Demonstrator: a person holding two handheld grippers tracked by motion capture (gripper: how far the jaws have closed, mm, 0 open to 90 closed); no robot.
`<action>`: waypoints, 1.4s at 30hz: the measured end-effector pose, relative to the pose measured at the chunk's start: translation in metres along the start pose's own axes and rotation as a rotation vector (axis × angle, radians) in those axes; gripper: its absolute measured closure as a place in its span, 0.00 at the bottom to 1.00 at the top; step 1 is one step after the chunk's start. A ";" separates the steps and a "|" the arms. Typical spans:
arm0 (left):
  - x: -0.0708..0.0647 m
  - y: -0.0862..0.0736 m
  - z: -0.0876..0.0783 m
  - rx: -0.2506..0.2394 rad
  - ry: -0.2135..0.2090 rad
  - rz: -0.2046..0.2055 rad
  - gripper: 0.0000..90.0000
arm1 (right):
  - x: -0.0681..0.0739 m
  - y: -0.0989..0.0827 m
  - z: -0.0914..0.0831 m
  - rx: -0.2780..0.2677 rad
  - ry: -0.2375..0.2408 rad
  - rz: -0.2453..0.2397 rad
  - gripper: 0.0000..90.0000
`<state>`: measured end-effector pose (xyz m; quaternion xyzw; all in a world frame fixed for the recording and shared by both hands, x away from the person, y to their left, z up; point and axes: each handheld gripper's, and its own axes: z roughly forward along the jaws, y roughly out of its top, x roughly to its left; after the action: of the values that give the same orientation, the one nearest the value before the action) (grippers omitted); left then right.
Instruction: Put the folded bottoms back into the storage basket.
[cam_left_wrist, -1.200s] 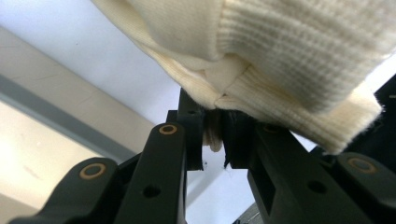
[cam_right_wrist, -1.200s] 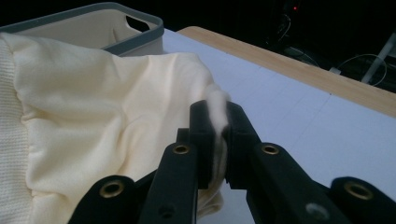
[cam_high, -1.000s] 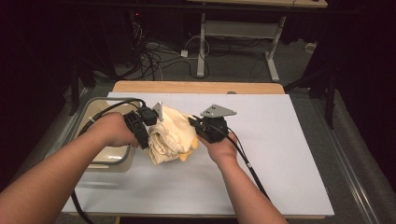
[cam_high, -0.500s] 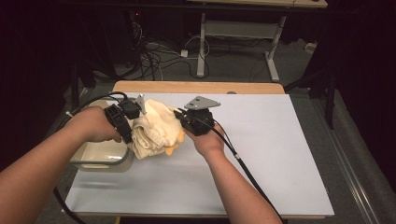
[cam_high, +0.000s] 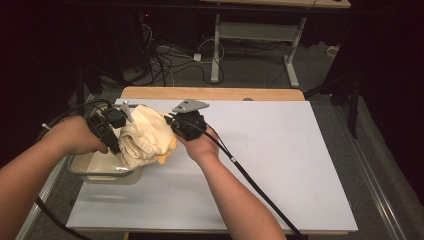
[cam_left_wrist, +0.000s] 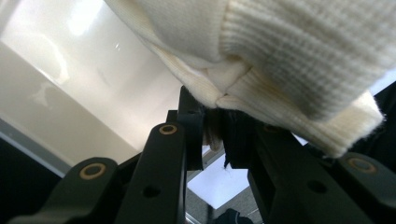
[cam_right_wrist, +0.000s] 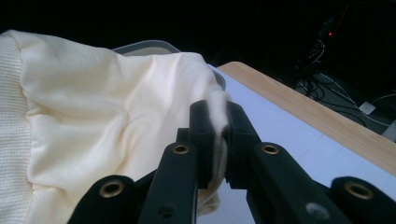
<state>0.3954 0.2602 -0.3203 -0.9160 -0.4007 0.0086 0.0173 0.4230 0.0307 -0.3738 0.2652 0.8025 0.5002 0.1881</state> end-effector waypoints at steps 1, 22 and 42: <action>0.002 -0.003 0.001 -0.003 -0.002 -0.006 0.87 | 0.001 0.001 0.003 -0.002 0.004 -0.003 0.95; 0.039 -0.040 0.014 -0.019 -0.007 -0.084 0.87 | 0.020 0.017 0.055 0.025 0.046 -0.022 0.95; 0.060 -0.064 0.042 -0.002 -0.027 -0.136 0.87 | 0.044 0.025 0.092 0.044 0.104 -0.052 0.95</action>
<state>0.3878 0.3491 -0.3603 -0.8864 -0.4624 0.0193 0.0115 0.4467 0.1312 -0.3920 0.2221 0.8285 0.4907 0.1530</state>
